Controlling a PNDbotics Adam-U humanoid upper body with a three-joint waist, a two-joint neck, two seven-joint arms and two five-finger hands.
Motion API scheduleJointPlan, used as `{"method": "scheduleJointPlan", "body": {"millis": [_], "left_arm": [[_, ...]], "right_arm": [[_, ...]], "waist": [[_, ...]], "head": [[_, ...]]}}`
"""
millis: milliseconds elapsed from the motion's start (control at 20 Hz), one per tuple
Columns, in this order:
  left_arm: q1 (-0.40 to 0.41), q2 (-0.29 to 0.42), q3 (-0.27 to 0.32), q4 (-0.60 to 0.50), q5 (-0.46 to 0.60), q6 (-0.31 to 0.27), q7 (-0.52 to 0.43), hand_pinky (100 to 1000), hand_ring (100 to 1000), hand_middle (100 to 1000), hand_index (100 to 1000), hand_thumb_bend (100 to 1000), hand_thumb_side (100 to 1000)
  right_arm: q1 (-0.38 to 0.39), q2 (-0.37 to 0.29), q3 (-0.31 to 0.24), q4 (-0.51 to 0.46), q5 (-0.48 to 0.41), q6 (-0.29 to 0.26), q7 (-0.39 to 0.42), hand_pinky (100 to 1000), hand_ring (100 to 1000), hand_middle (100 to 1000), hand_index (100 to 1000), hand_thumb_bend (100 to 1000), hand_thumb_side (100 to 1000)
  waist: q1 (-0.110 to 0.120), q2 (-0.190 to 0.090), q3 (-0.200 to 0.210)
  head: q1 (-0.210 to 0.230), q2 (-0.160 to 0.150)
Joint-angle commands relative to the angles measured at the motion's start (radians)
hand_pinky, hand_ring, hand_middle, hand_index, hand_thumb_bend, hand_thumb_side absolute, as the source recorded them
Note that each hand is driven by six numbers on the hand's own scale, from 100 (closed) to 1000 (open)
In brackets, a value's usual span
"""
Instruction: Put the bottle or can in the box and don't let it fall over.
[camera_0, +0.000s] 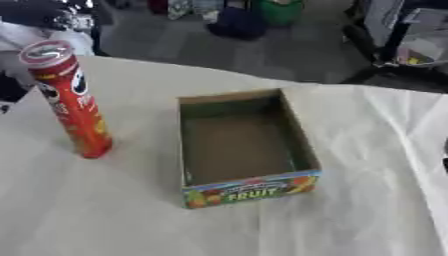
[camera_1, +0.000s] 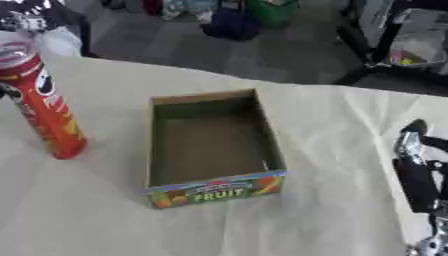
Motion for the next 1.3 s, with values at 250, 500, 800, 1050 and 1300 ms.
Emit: {"method": "scheduleJointPlan", "body": {"millis": [250,500,800,1050,1300], "left_arm": [[-0.034,0.013,0.046,-0.007,-0.089,-0.010,-0.007,807,902,898,886,146,991],[-0.037,0.009,0.056,0.009,-0.103,0.011,0.013,806,900,898,893,100,1000],[-0.044,0.005,0.067,0.018,-0.142,0.023,0.085,800,903,900,894,100,1000],[-0.048,-0.009,0.075,0.044,-0.202,0.022,0.148,788,893,891,885,100,1000],[-0.059,-0.026,0.079,0.081,-0.230,0.038,0.184,762,866,839,857,100,1000]], "right_arm": [[-0.008,-0.020,-0.001,-0.018,-0.009,0.000,-0.012,379,697,899,950,100,679],[-0.009,-0.019,0.000,-0.018,-0.011,-0.001,-0.016,378,697,899,950,100,681],[-0.009,-0.016,0.002,-0.018,-0.016,-0.001,-0.019,377,697,900,951,100,686],[-0.012,-0.016,0.004,-0.018,-0.019,-0.002,-0.019,376,697,900,950,100,688],[-0.013,-0.014,0.006,-0.018,-0.022,-0.003,-0.020,376,695,899,951,100,691]], "waist": [[0.004,-0.007,0.000],[0.003,-0.001,-0.001],[-0.001,0.007,-0.002],[-0.004,0.013,-0.005],[-0.006,0.019,-0.009]], "head": [[0.003,-0.012],[0.008,-0.004],[0.014,-0.001],[0.021,-0.003],[0.026,-0.004]]}}
